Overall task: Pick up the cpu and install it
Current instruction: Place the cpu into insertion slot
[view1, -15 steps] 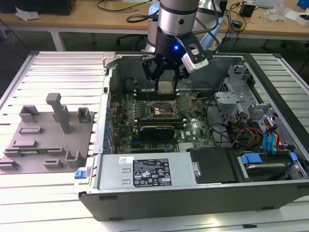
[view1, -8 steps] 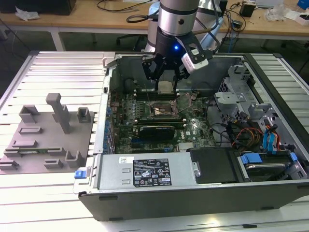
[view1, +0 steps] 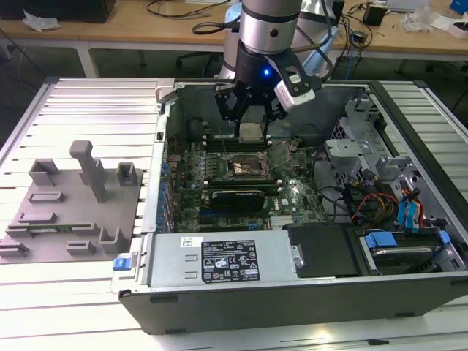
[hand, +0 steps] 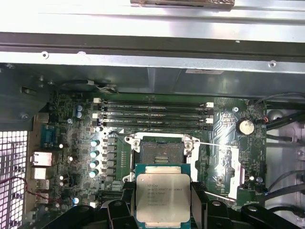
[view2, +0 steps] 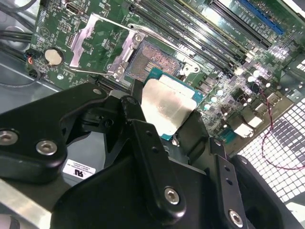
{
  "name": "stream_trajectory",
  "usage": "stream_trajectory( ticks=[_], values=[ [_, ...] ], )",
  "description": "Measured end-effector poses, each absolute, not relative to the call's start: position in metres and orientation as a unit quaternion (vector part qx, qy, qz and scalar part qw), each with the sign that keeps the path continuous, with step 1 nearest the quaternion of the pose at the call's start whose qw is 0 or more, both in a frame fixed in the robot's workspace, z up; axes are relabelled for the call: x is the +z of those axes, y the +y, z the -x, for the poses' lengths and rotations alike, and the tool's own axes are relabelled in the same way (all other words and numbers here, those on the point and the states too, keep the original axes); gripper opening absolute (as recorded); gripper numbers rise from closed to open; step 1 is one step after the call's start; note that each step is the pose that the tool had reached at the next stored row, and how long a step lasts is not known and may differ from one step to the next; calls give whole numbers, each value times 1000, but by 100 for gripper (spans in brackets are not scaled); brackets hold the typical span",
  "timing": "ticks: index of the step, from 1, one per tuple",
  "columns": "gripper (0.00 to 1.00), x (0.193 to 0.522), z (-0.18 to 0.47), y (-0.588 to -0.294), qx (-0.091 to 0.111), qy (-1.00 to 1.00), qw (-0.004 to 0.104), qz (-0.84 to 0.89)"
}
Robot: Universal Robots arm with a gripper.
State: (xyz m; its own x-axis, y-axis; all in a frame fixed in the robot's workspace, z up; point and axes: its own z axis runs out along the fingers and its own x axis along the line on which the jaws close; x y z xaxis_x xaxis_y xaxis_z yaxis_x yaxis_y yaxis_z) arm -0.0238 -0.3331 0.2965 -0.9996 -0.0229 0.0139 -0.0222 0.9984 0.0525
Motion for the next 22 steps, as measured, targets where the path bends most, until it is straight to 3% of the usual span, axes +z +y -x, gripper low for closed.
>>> stream_trajectory(
  ticks=[22],
  values=[
    [55, 296, 24, -333, -27, -983, 2, 179]
  ],
)
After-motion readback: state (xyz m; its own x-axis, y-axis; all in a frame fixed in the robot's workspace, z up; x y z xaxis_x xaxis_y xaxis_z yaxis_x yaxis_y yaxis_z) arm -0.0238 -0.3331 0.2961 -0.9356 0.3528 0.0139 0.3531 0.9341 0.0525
